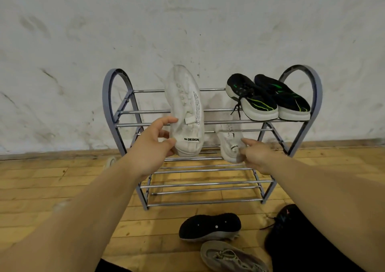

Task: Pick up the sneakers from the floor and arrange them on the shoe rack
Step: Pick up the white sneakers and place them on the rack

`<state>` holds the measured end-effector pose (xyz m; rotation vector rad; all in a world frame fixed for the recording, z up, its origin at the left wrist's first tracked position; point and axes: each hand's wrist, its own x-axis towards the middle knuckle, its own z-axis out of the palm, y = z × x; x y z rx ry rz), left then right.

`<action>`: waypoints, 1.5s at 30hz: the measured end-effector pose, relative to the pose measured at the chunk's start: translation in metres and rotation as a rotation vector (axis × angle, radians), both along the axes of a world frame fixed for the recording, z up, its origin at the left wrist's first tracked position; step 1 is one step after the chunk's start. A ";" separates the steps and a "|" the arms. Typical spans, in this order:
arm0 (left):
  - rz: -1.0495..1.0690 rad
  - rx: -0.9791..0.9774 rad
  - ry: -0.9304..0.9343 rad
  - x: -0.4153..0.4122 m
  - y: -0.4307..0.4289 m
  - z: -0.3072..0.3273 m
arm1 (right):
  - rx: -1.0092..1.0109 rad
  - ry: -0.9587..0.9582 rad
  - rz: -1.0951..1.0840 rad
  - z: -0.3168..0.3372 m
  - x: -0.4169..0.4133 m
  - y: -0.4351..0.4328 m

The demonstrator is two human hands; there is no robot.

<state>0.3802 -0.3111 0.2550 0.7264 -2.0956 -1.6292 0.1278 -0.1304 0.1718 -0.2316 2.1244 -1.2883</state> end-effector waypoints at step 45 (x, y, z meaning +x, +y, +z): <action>-0.311 -0.600 -0.475 -0.152 0.075 -0.093 | 0.003 0.119 -0.131 0.019 -0.031 0.093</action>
